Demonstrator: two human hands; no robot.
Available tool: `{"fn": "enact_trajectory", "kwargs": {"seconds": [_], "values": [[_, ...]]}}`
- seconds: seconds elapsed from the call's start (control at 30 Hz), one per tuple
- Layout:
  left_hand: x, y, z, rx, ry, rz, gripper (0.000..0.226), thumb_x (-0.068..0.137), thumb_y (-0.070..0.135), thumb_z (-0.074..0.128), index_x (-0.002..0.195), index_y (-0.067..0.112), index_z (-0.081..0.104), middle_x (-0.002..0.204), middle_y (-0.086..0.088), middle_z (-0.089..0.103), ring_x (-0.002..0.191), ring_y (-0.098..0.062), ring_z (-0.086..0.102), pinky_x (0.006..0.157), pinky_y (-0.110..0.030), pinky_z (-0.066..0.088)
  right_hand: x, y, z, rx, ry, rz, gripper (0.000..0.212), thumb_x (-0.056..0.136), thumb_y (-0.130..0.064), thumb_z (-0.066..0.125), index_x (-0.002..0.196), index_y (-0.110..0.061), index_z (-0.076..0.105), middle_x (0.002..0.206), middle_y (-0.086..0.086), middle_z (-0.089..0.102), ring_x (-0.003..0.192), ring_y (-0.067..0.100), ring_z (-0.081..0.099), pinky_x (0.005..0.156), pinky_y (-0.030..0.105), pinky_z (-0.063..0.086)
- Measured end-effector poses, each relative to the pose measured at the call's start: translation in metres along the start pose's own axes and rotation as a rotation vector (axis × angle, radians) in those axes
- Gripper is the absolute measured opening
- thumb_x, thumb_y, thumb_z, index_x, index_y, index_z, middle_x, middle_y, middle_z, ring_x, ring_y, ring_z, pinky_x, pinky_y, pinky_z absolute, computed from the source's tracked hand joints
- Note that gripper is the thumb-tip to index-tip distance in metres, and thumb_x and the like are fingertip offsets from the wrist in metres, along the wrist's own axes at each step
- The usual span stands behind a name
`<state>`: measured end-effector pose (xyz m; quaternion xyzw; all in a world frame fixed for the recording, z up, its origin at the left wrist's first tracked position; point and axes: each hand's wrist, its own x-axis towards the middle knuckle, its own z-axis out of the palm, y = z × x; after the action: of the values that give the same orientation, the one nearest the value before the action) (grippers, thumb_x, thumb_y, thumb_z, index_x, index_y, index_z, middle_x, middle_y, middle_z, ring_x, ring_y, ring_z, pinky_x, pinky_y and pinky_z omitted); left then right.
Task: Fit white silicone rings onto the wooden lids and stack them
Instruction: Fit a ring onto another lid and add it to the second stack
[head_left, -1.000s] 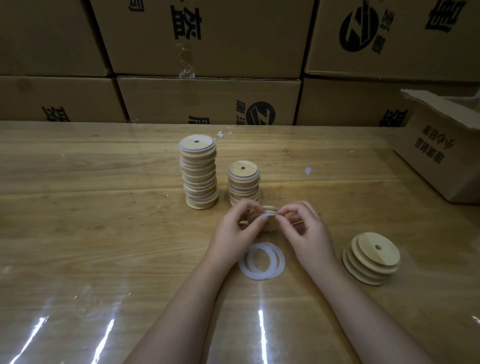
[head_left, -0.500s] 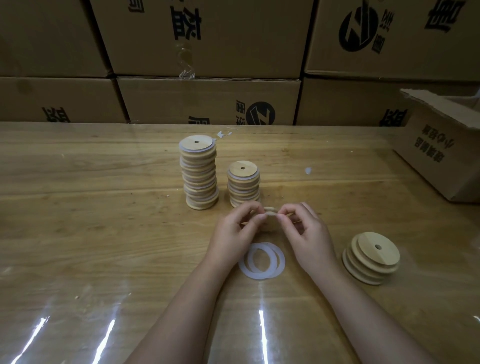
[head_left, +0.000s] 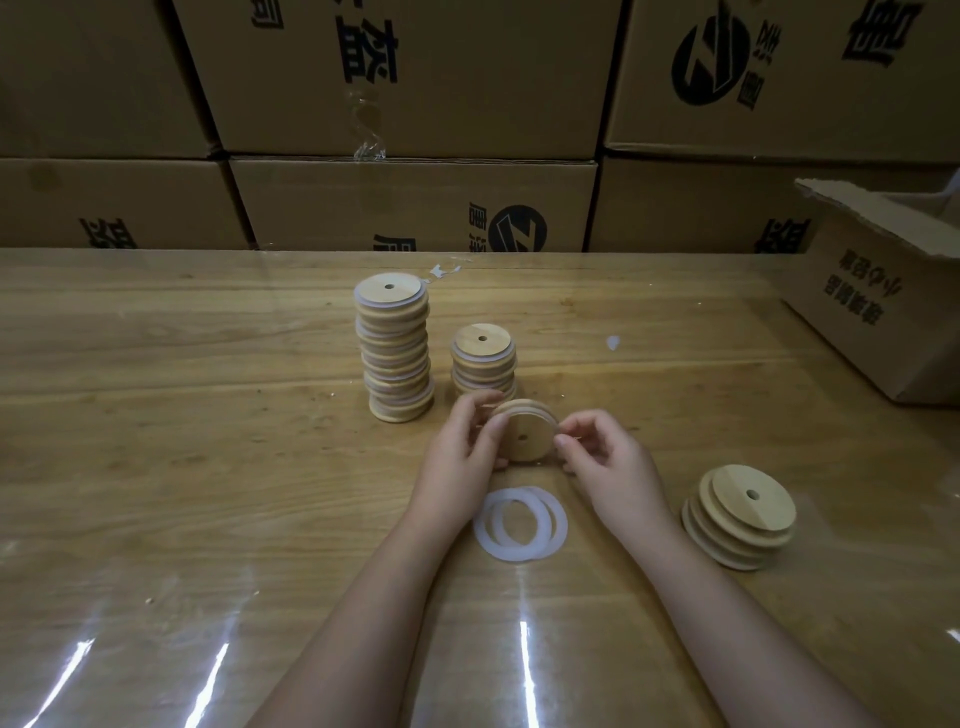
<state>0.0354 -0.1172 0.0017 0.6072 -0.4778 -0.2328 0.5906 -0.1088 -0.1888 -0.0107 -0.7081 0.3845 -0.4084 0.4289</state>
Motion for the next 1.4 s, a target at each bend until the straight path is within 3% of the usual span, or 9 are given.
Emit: {"fn": "enact_trajectory", "kwargs": {"seconds": [0.13,0.33,0.5,0.7,0.83,0.93,1.1,1.27,1.4], "values": [[0.001,0.001,-0.002,0.185,0.0,0.027,0.023,0.095,0.023,0.052,0.114,0.017,0.062,0.106,0.005,0.067,0.094,-0.01,0.062,0.084,-0.028,0.05,0.0,0.001,0.001,-0.011,-0.003,0.025,0.024,0.084,-0.011,0.066,0.076,-0.032,0.058,0.072,-0.013,0.064,0.07,0.004,0.059,0.069,0.026,0.051],[-0.003,0.006,0.0,0.16,-0.075,0.023,0.023,0.088,0.016,0.064,0.111,0.02,0.064,0.1,0.009,0.067,0.082,0.005,0.059,0.075,-0.011,0.045,-0.003,-0.005,-0.002,0.125,0.012,0.021,0.019,0.089,-0.014,0.06,0.077,-0.028,0.063,0.07,-0.014,0.065,0.065,0.001,0.057,0.065,0.021,0.048],[-0.001,0.009,-0.005,-0.111,-0.037,-0.126,0.024,0.089,0.01,0.06,0.113,0.006,0.062,0.103,-0.01,0.069,0.094,-0.017,0.064,0.084,-0.039,0.052,-0.005,-0.013,-0.004,0.216,-0.018,0.043,0.018,0.091,-0.013,0.056,0.079,-0.025,0.064,0.069,-0.011,0.065,0.063,0.001,0.057,0.06,0.016,0.047],[0.001,0.01,-0.006,-0.245,0.034,-0.155,0.022,0.096,0.011,0.048,0.116,0.004,0.054,0.087,-0.008,0.066,0.07,-0.015,0.065,0.053,-0.026,0.054,-0.01,-0.021,-0.005,0.161,-0.156,-0.017,0.015,0.083,-0.007,0.067,0.087,-0.02,0.061,0.086,0.0,0.066,0.083,0.023,0.062,0.074,0.032,0.051],[0.0,0.011,-0.005,-0.252,-0.013,-0.169,0.021,0.096,0.018,0.049,0.113,0.006,0.048,0.065,-0.002,0.066,0.045,-0.016,0.061,0.042,-0.023,0.048,-0.01,-0.022,-0.005,0.214,-0.102,-0.018,0.016,0.082,-0.004,0.067,0.087,-0.019,0.062,0.082,-0.004,0.066,0.073,0.012,0.061,0.067,0.025,0.05],[-0.001,0.011,-0.007,-0.274,-0.024,-0.172,0.023,0.094,0.016,0.053,0.112,0.003,0.051,0.059,0.002,0.066,0.046,-0.012,0.06,0.044,-0.019,0.048,-0.008,-0.022,-0.005,0.262,-0.075,-0.022,0.018,0.083,-0.002,0.065,0.088,-0.02,0.063,0.079,-0.008,0.068,0.068,0.004,0.062,0.062,0.017,0.049],[0.001,0.014,-0.015,-0.445,-0.073,-0.257,0.028,0.089,0.002,0.055,0.117,0.005,0.055,0.065,-0.002,0.068,0.053,-0.016,0.063,0.051,-0.021,0.051,-0.008,-0.021,-0.005,0.272,-0.085,-0.038,0.021,0.084,-0.004,0.065,0.093,-0.023,0.064,0.083,-0.006,0.069,0.069,0.006,0.063,0.062,0.017,0.049],[0.003,0.015,-0.013,-0.611,-0.033,-0.312,0.041,0.084,0.009,0.063,0.122,0.011,0.048,0.086,-0.012,0.072,0.065,-0.02,0.069,0.056,-0.024,0.055,-0.009,-0.024,-0.005,0.303,-0.099,-0.052,0.034,0.089,-0.005,0.058,0.112,-0.03,0.058,0.09,0.01,0.067,0.068,0.007,0.062,0.063,0.015,0.048],[0.004,0.014,-0.011,-0.636,0.042,-0.294,0.045,0.082,0.01,0.065,0.123,0.01,0.048,0.087,-0.011,0.072,0.066,-0.02,0.069,0.055,-0.023,0.054,-0.009,-0.024,-0.005,0.303,-0.101,-0.036,0.034,0.091,-0.005,0.055,0.116,-0.028,0.054,0.092,0.015,0.066,0.064,0.006,0.06,0.062,0.014,0.047]]}}
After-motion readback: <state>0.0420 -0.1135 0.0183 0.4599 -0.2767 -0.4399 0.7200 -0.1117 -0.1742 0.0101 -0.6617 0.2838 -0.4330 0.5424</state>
